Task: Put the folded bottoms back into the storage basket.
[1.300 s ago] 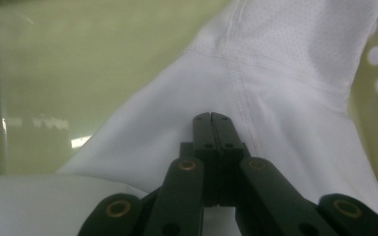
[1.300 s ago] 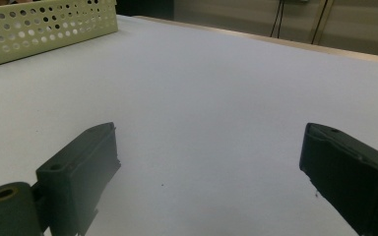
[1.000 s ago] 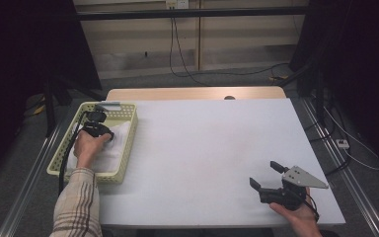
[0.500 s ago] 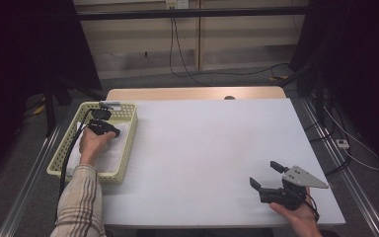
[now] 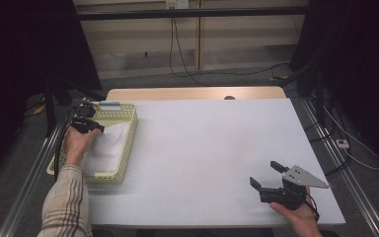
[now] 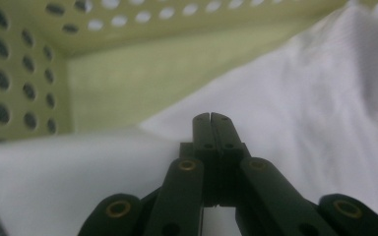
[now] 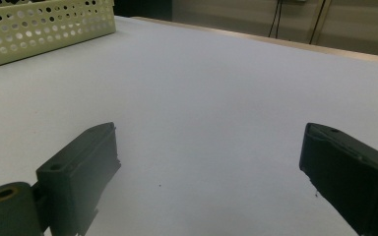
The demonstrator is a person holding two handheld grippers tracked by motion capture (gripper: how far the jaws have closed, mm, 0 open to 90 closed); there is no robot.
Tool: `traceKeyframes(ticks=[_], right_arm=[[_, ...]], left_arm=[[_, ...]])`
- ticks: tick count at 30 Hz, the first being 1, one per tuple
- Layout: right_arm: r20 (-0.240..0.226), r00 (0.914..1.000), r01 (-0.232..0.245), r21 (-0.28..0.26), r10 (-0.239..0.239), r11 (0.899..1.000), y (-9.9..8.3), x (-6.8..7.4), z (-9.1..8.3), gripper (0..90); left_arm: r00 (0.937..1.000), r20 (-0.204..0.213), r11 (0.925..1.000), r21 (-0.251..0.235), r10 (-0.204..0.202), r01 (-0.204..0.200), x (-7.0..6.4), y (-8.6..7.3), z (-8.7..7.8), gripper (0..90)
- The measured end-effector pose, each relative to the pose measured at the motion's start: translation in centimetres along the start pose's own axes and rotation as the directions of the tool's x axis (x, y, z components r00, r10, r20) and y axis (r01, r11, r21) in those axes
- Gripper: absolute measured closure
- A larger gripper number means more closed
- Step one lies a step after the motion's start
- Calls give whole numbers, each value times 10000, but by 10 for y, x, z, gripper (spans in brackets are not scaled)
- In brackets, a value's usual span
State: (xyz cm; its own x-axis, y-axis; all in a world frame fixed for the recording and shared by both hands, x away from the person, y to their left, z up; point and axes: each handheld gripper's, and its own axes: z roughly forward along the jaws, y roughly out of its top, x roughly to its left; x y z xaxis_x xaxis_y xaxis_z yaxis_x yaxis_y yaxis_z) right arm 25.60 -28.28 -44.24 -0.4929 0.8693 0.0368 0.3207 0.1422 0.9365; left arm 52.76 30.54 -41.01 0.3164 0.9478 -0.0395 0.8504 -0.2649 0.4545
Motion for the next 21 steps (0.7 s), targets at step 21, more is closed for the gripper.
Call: traceKeyframes(ticks=[21], right_arm=[[-2, 10000, 1, 32, -1, 10000, 0, 0, 1, 77]], left_arm=[[9990, -134, 9988, 232, 435, -432, 0, -5, 19, 900]])
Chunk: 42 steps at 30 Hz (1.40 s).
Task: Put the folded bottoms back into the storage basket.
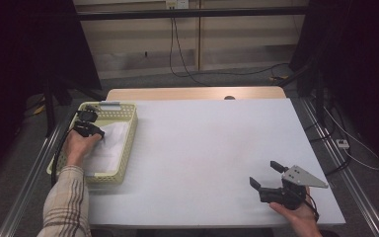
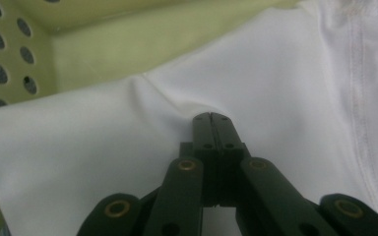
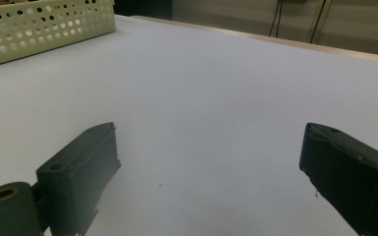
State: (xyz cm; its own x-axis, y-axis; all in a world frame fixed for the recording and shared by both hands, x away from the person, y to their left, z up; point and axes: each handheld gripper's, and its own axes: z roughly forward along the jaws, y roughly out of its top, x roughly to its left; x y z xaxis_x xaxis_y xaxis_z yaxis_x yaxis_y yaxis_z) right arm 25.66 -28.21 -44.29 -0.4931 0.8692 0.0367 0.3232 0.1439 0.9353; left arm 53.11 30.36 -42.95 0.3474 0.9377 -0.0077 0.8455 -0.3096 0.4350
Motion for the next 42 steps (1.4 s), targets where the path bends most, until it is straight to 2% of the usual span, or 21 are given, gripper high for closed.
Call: traceKeyframes(ticks=[3, 7, 11, 13, 18, 22, 24, 25, 27, 31, 34, 37, 41, 42], right_arm=[[-7, 10000, 6, 14, -6, 10000, 0, 0, 0, 78], [1, 10000, -3, 5, 3, 10000, 0, 0, 0, 78], [15, 10000, -28, 6, 28, 10000, 0, 0, 0, 78], [9, 10000, -15, 8, 15, 10000, 0, 0, 0, 78], [6, 10000, -3, 8, 3, 10000, 0, 0, 0, 79], [10, 10000, -14, 17, 14, 10000, 0, 0, 0, 79], [10, 10000, -7, 4, 7, 10000, 0, 0, 0, 79], [11, 10000, 2, 9, -2, 10000, 0, 0, -1, 79], [25, 10000, 4, 6, -4, 10000, 0, 0, -1, 79], [23, 10000, 6, 18, -6, 10000, 0, 0, -1, 79], [32, 10000, -6, 3, 6, 10000, 0, 0, -1, 79], [24, 10000, 1, 1, -1, 10000, 0, 0, -1, 79], [14, 10000, 8, 4, -8, 10000, 0, 0, -1, 79], [13, 10000, 1, 6, -1, 10000, 0, 0, -1, 79]], left_arm=[[9998, -165, 9994, -320, -102, 97, -2, 0, 2, 900], [9996, -82, 9995, -129, -285, 284, 1, -2, -1, 890], [9996, -73, 9989, 368, -272, 275, 5, -7, -8, 877], [9988, -52, 9981, 385, -479, 481, 7, -11, -10, 878], [9953, 302, 9956, 145, -925, 921, 15, -18, -10, 900], [9983, -138, 9984, 70, -560, 561, 11, -16, -8, 900], [9974, -431, 9983, -87, -584, 581, 9, -14, -6, 900], [9981, -491, 9993, 14, -360, 361, 9, -12, -6, 900], [9970, -585, 9987, -94, -501, 497, 8, -11, -4, 900], [9969, -543, 9984, 32, -565, 568, 8, -10, -5, 900], [9957, -699, 9982, -40, -604, 602, 9, -11, -5, 900], [9950, -591, 9968, -120, -800, 794, 10, -12, -5, 900], [9961, -588, 9978, -44, -659, 658, 10, -12, -6, 900], [9953, -547, 9968, -80, -798, 794, 10, -12, -7, 900]])
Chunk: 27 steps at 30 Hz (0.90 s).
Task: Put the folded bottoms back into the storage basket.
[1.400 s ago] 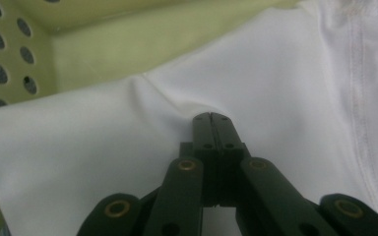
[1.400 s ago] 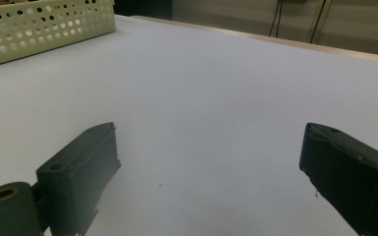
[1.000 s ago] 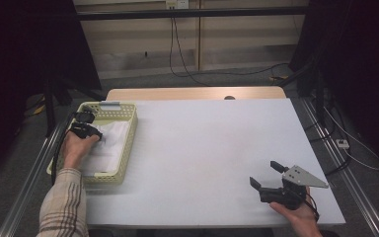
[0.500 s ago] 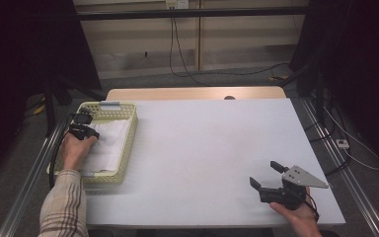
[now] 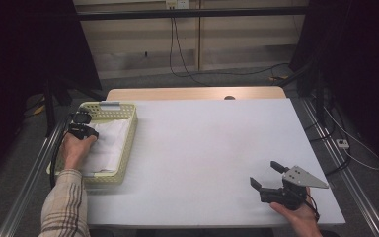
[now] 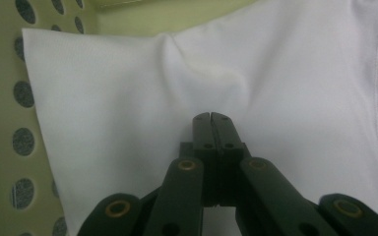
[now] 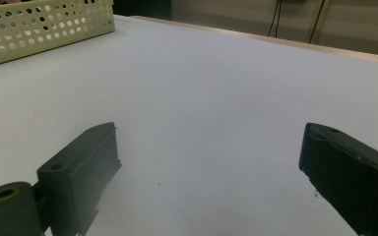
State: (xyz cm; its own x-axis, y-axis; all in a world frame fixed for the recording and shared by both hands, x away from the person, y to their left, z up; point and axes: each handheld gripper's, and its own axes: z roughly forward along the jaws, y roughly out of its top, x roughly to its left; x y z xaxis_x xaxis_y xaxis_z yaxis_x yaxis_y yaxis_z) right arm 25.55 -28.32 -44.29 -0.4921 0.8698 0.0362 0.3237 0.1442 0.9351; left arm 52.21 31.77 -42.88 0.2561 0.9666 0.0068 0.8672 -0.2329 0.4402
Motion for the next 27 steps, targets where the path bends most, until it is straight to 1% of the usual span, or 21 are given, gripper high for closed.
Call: traceKeyframes(ticks=[1, 2, 3, 4, 6, 8, 11, 12, 13, 15, 17, 18, 19, 20, 21, 22, 23, 24, 25, 26, 27], right_arm=[[11, 10000, -24, 2, 24, 10000, 0, 0, 0, 79], [24, 10000, -28, 6, 28, 10000, 0, 0, 0, 79], [37, 10000, -16, 8, 16, 10000, -1, -1, 0, 79], [63, 10000, -46, 19, 45, 10000, -1, -1, 0, 79], [82, 9999, -79, 11, 79, 10000, -1, -1, 0, 79], [93, 9999, -114, 12, 114, 9999, -1, -1, -1, 80], [91, 9999, -121, 1, 121, 9999, -1, -1, -1, 79], [100, 9999, -140, -1, 140, 9999, -1, -1, -1, 79], [103, 9998, -153, 3, 153, 9999, -1, -1, -1, 79], [128, 9998, -137, -1, 137, 9999, -2, -2, 0, 79], [124, 9998, -155, -4, 155, 9999, -2, -3, -1, 79], [124, 9998, -151, -10, 151, 9999, -1, -3, -1, 79], [127, 9998, -136, -12, 136, 9999, -1, -3, 0, 79], [117, 9999, -114, -3, 114, 9999, -1, -3, 0, 79], [111, 9999, -118, -3, 118, 9999, -1, -2, 0, 79], [98, 9999, -103, -9, 103, 9999, -1, -2, 0, 79], [102, 9999, -98, -6, 98, 10000, -1, -1, 0, 79], [106, 9999, -76, 9, 76, 10000, -1, -1, 0, 79], [103, 9999, -47, 9, 47, 10000, -1, -1, 0, 79], [115, 9999, -51, 10, 51, 10000, -1, 0, 0, 79], [126, 9999, -55, 9, 55, 10000, 0, 0, 0, 79]], left_arm=[[9995, 212, 9998, 7, -222, 222, 0, 0, -1, 900], [9989, 374, 9996, -4, -275, 276, -2, 0, -3, 900], [9991, 416, 10000, -11, 71, -71, -3, 1, -5, 900], [9992, 354, 9996, -175, 206, -200, -4, 1, -6, 900], [9994, 333, 9990, -421, 127, -113, -4, 1, -9, 874], [9991, 373, 9979, -617, 209, -185, -3, 1, -12, 858], [9969, 754, 9939, -1098, 221, -137, -3, 0, -16, 796], [9961, 810, 9930, -1152, 357, -262, -3, 0, -18, 764], [9958, 809, 9909, -1305, 435, -327, -3, -1, -19, 731], [9948, 895, 9873, -1549, 483, -340, -3, -2, -22, 661], [9944, 992, 9794, -2012, 373, -167, -2, -4, -25, 596], [9922, 1138, 9749, -2212, 512, -250, -2, -5, -27, 558], [9881, 1364, 9702, -2395, 705, -361, -1, -5, -30, 497], [9875, 1392, 9696, -2415, 738, -384, -1, -6, -33, 468], [9871, 1440, 9653, -2592, 704, -310, -1, -7, -35, 436], [9851, 1548, 9592, -2812, 744, -282, 0, -8, -38, 402], [9843, 1611, 9548, -2966, 724, -217, 1, -9, -41, 375], [9854, 1586, 9498, -3128, 616, -90, 2, -10, -43, 335], [9856, 1588, 9476, -3195, 583, -45, 3, -11, -46, 290], [9859, 1559, 9443, -3290, 612, -66, 4, -11, -49, 249], [9867, 1531, 9401, -3408, 548, 6, 5, -13, -51, 207]])
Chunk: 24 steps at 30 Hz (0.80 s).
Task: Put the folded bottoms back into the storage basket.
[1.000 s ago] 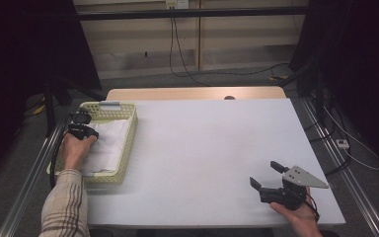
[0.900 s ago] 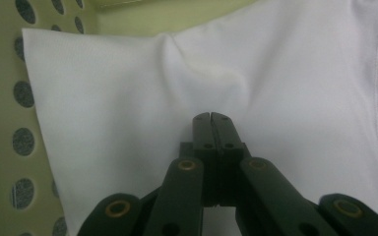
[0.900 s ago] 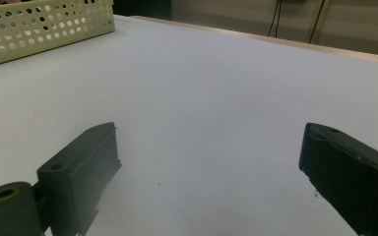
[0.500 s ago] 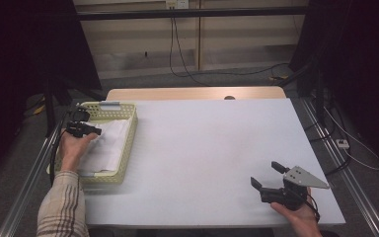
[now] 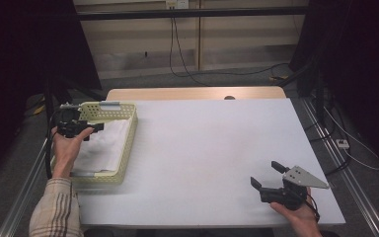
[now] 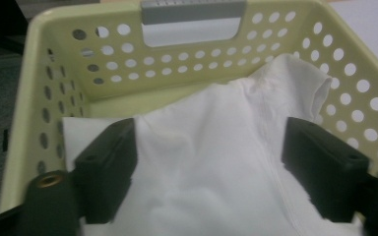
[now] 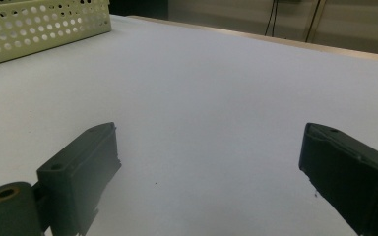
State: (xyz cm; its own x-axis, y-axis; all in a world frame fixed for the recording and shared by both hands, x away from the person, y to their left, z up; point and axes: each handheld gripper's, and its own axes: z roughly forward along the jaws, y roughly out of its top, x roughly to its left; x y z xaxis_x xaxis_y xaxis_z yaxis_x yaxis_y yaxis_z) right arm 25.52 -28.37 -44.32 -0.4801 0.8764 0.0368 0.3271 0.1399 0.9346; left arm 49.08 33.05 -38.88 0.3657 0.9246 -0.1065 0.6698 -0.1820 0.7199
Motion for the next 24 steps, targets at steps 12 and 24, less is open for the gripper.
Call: traceKeyframes(ticks=[12, 24], right_arm=[[27, 10000, -32, -13, 32, 10000, 0, 0, 1, 79], [28, 10000, -9, -41, 9, 10000, 0, 0, 0, 79]], left_arm=[[9965, 395, 9962, -509, 732, -712, 1, -7, -26, 80], [9947, -292, 9852, -1377, 986, -1017, -15, -10, -48, 80]])
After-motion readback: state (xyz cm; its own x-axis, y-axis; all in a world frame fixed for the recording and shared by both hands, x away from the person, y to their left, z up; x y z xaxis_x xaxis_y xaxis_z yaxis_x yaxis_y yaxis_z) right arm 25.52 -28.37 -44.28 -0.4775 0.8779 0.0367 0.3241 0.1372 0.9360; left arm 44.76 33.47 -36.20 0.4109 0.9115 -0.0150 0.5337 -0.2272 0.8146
